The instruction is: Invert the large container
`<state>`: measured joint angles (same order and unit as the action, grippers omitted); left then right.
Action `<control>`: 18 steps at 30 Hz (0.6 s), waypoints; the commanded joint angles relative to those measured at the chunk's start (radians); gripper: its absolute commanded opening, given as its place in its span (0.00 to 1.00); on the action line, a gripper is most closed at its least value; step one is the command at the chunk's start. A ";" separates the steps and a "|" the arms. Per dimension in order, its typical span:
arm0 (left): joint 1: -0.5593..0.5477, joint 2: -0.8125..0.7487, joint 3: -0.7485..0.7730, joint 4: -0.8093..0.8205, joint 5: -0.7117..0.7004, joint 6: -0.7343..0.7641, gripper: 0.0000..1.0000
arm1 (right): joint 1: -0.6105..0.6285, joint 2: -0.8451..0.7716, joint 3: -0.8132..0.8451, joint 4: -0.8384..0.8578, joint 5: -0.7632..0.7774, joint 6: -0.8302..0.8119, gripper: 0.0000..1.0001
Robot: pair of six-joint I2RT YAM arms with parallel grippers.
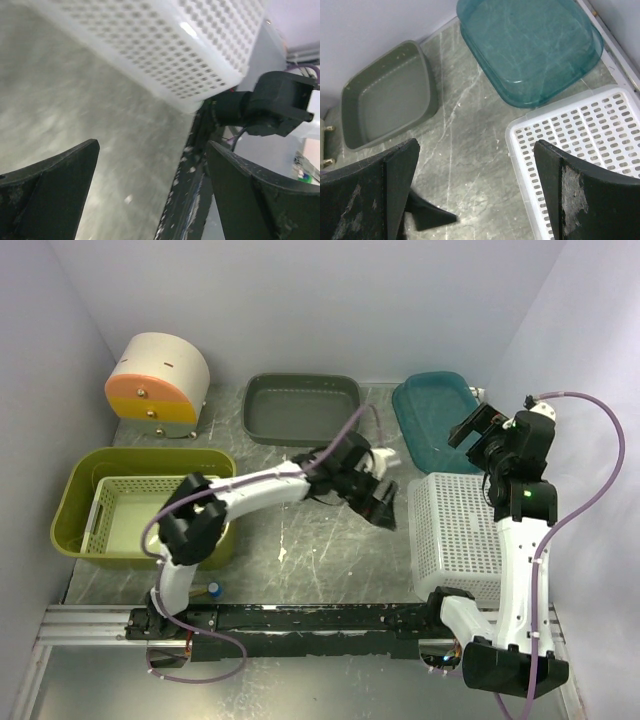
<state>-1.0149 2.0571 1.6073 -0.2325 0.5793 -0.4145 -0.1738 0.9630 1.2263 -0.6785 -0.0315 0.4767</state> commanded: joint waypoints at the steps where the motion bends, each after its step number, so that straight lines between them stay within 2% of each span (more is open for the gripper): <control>1: 0.140 -0.145 -0.069 -0.155 -0.127 0.154 1.00 | -0.006 0.022 -0.019 -0.017 0.062 -0.020 1.00; 3: 0.213 -0.169 -0.067 -0.176 -0.166 0.155 1.00 | -0.006 0.044 -0.017 -0.022 0.058 -0.020 1.00; 6: 0.323 -0.136 0.012 -0.220 -0.216 0.159 0.99 | -0.006 0.062 -0.028 -0.006 -0.016 -0.001 1.00; 13: 0.469 0.125 0.374 -0.344 -0.406 0.168 0.99 | -0.006 0.028 -0.092 0.015 -0.084 0.021 1.00; 15: 0.499 0.194 0.468 -0.354 -0.395 0.149 1.00 | -0.006 0.018 -0.099 0.002 -0.084 0.019 1.00; 18: 0.538 0.273 0.509 -0.319 -0.346 0.113 1.00 | -0.006 -0.001 -0.122 -0.002 -0.091 0.017 1.00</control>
<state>-0.5140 2.2486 2.0449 -0.5179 0.2333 -0.2703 -0.1738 1.0008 1.1286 -0.6807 -0.0978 0.4934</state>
